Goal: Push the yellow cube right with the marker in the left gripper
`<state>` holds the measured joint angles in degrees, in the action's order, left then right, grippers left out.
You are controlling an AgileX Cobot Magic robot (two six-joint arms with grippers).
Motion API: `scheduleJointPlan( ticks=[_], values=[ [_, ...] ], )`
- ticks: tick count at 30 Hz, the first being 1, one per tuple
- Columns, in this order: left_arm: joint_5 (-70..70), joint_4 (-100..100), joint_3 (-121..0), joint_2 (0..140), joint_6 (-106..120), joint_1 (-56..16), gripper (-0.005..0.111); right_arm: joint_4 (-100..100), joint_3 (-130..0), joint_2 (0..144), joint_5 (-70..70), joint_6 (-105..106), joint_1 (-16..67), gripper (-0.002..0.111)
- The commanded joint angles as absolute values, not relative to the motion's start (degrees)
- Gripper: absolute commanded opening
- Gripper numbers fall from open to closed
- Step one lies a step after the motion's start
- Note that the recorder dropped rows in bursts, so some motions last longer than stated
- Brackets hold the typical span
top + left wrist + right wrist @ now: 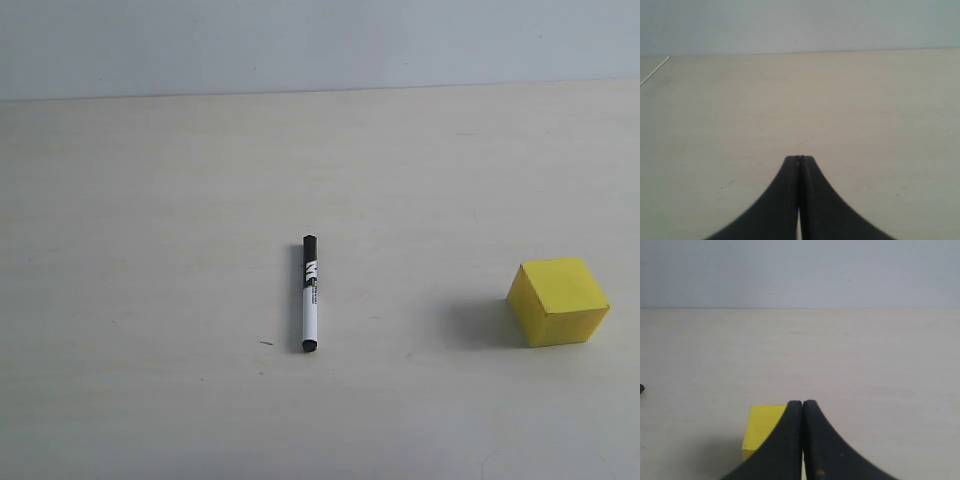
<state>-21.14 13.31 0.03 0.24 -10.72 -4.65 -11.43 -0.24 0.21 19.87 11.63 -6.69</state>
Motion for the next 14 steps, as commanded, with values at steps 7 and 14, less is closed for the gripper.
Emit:
scheduleJointPlan(
  ticks=[7, 14],
  values=[
    [-21.3, 13.3, 0.0, 0.0, -10.9, -4.5, 0.0, -11.6, 0.0, 0.0, 19.7, 11.7, -7.0, 0.0],
    [-21.3, 13.3, 0.0, 0.0, -10.9, -4.5, 0.0, -11.6, 0.0, 0.0, 19.6, 11.7, -7.0, 0.0]
  ],
)
